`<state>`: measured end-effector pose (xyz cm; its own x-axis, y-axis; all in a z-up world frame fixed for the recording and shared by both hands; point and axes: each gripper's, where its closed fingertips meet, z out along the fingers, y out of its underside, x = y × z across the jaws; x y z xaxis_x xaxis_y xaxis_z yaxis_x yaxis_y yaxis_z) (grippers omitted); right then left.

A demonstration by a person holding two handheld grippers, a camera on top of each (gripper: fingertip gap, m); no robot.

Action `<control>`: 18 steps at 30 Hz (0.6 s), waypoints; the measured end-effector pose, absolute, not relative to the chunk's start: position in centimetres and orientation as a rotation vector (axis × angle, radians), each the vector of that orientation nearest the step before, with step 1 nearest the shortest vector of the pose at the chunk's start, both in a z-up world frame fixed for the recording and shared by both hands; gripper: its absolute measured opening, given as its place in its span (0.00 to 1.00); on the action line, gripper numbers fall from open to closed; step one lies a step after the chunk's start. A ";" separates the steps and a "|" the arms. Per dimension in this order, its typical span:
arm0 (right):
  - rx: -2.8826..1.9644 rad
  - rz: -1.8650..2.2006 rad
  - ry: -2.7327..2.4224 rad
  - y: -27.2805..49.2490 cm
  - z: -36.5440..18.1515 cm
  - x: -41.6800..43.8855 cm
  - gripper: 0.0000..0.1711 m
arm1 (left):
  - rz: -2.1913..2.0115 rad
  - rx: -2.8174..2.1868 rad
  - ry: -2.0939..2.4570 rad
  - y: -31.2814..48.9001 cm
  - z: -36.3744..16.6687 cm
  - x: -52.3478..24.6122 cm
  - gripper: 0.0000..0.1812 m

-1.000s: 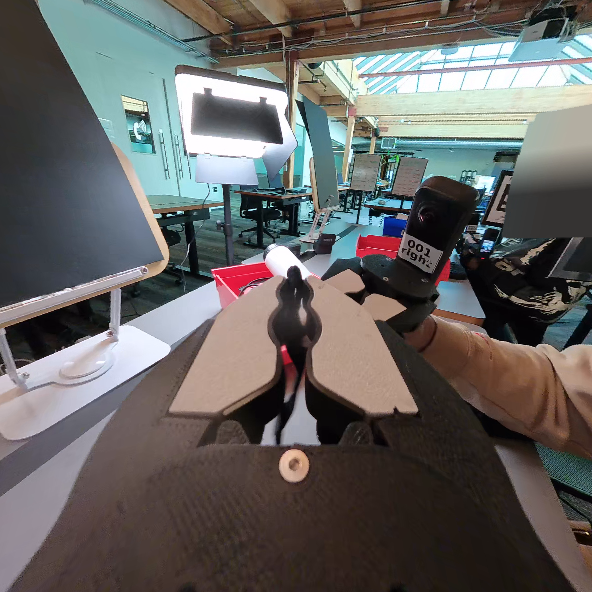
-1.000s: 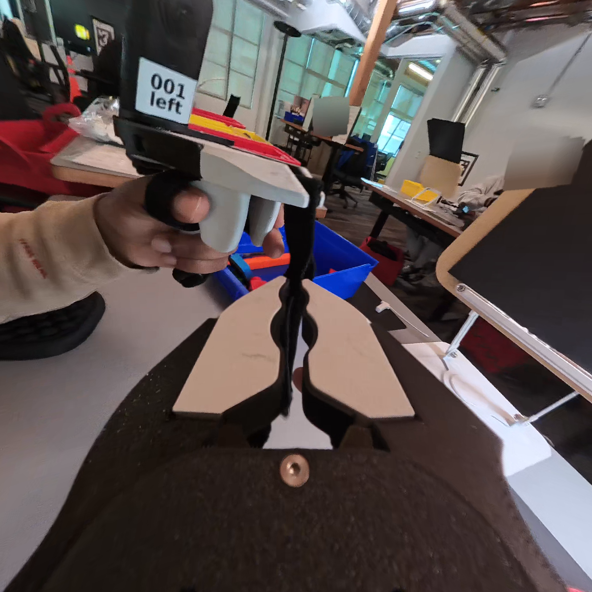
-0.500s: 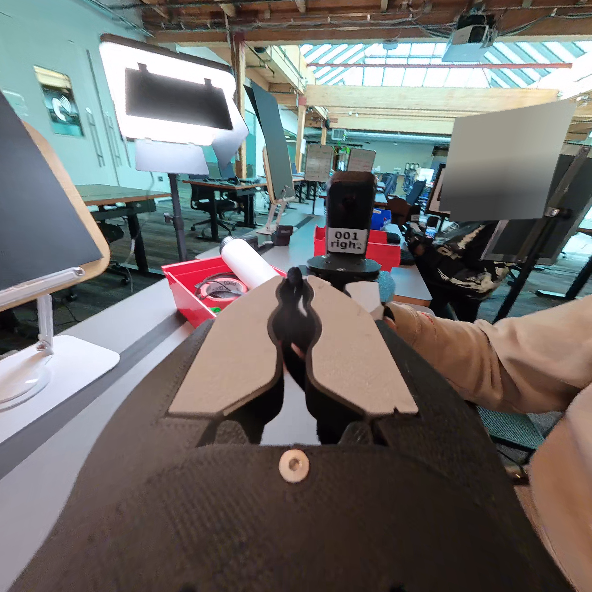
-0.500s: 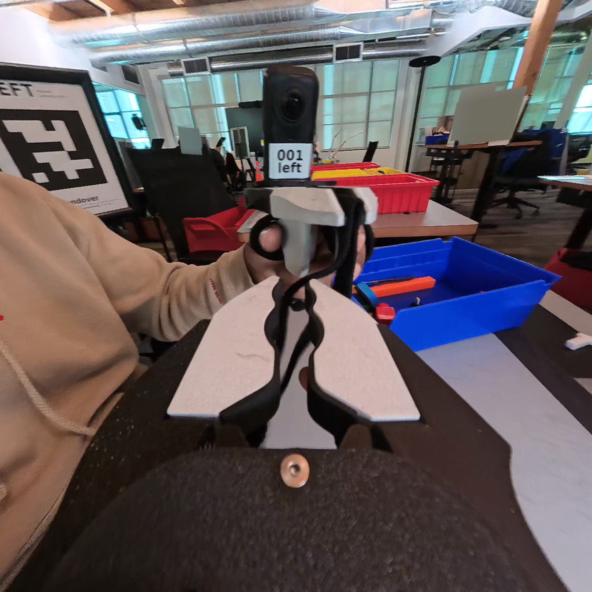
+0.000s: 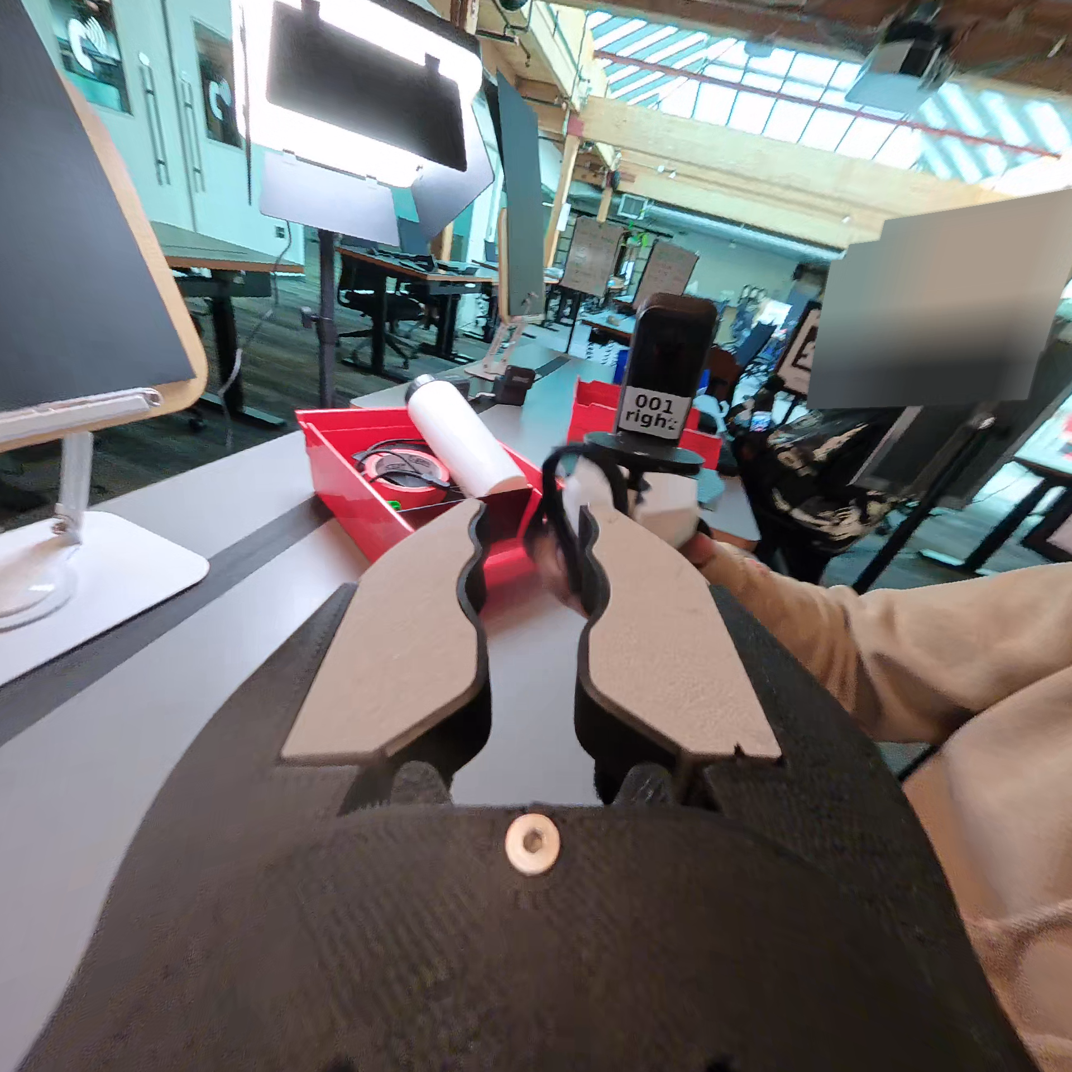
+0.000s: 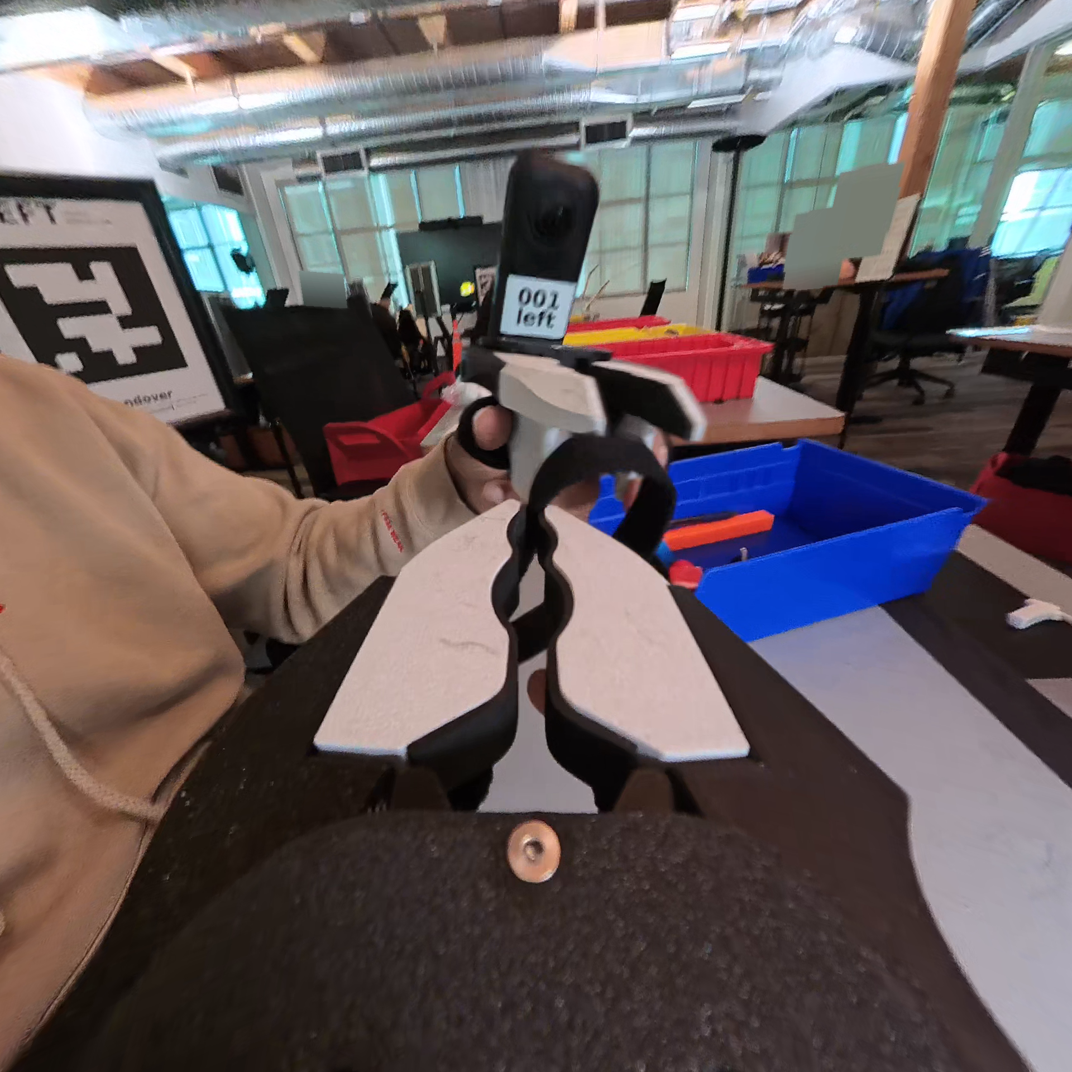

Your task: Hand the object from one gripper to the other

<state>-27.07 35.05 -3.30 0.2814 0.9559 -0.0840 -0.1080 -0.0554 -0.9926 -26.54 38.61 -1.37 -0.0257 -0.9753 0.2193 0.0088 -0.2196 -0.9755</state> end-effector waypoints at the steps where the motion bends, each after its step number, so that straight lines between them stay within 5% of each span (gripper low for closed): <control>1: -1.309 1.068 -0.845 35.6 -2.9 -26.3 0.01 | -1.435 -1.354 1.105 38.5 -1.2 -26.8 0.15; 8: -1.347 0.907 -0.912 36.0 -3.7 -25.9 0.01 | -1.581 -1.365 1.232 35.6 -2.5 -25.2 0.15; 11: -1.356 0.855 -1.000 35.3 -4.7 -27.2 0.01 | -1.628 -1.325 1.272 34.8 -2.6 -25.0 0.02; 13: -1.366 0.823 -0.998 35.6 -4.8 -27.2 0.01 | -1.575 -1.311 1.279 35.0 -2.6 -25.0 0.01; 18: -1.365 0.893 -1.096 34.4 -6.2 -28.5 0.10 | -1.600 -1.254 1.229 34.9 -1.3 -25.3 0.01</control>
